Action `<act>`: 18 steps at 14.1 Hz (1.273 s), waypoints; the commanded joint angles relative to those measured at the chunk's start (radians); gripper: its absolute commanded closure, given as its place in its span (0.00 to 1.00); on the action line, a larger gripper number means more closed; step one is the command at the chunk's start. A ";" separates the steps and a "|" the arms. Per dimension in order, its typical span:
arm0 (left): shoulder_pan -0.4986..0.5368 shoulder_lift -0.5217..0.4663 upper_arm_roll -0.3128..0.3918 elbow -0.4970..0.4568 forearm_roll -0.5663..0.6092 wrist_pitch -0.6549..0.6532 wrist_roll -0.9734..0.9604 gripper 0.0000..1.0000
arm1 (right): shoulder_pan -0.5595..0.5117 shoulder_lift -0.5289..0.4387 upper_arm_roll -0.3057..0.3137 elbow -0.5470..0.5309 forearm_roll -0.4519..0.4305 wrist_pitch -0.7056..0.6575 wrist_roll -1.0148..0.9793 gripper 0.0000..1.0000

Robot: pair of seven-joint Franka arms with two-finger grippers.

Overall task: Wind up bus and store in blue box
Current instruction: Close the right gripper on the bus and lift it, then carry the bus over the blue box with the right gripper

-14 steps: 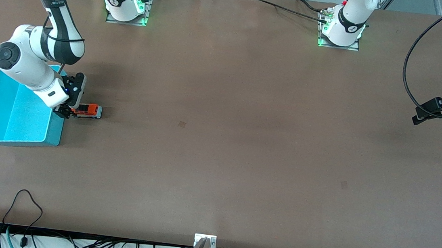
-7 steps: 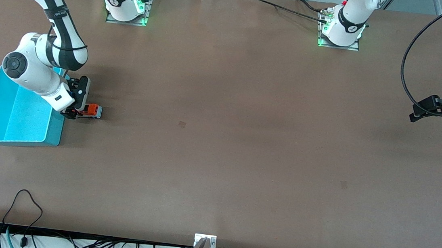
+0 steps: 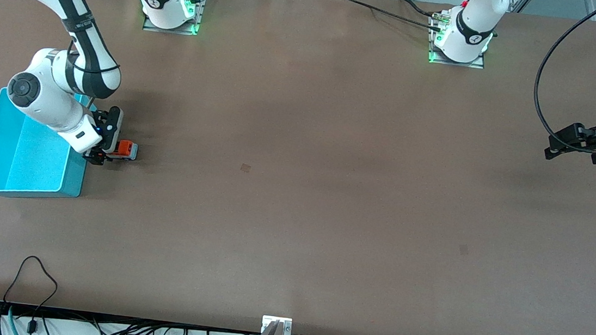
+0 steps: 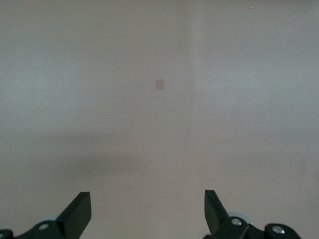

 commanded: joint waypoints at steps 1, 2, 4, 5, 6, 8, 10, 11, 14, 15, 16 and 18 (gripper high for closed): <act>0.012 -0.020 -0.006 -0.011 -0.009 -0.012 0.015 0.00 | -0.021 0.017 0.020 -0.005 -0.011 0.051 -0.046 0.31; 0.012 -0.020 -0.006 -0.011 -0.009 -0.012 0.015 0.00 | -0.021 0.017 0.026 -0.005 -0.011 0.051 -0.046 0.36; 0.012 -0.019 -0.005 -0.011 -0.010 -0.010 0.015 0.00 | -0.022 0.019 0.030 -0.005 -0.011 0.051 -0.046 0.50; 0.000 -0.017 0.008 -0.011 -0.012 -0.010 0.015 0.00 | -0.022 0.019 0.030 -0.005 -0.011 0.050 -0.046 0.62; -0.013 -0.014 0.024 -0.009 -0.015 -0.010 0.017 0.00 | -0.022 0.017 0.030 -0.005 -0.011 0.047 -0.034 0.76; -0.054 -0.012 0.063 -0.008 -0.015 -0.010 0.015 0.00 | -0.022 0.013 0.030 -0.002 -0.008 0.047 -0.019 0.96; -0.054 -0.014 0.061 -0.008 -0.013 -0.007 0.015 0.00 | -0.021 -0.019 0.033 -0.002 -0.008 0.041 0.082 1.00; -0.045 -0.016 0.054 -0.009 -0.013 -0.007 0.014 0.00 | -0.019 -0.036 0.044 -0.002 -0.008 0.041 0.162 1.00; -0.045 -0.025 0.051 -0.012 -0.013 -0.016 -0.007 0.00 | -0.009 -0.111 0.084 0.002 -0.003 -0.025 0.509 1.00; -0.045 -0.031 0.051 -0.015 -0.013 -0.020 -0.020 0.00 | 0.004 -0.140 0.090 0.002 -0.005 -0.034 0.631 1.00; -0.045 -0.035 0.049 -0.021 -0.013 -0.020 -0.021 0.00 | 0.025 -0.166 0.093 0.007 -0.003 -0.038 0.725 1.00; -0.045 -0.039 0.032 -0.024 -0.012 -0.027 -0.052 0.00 | 0.039 -0.212 0.093 0.016 -0.005 -0.079 0.860 1.00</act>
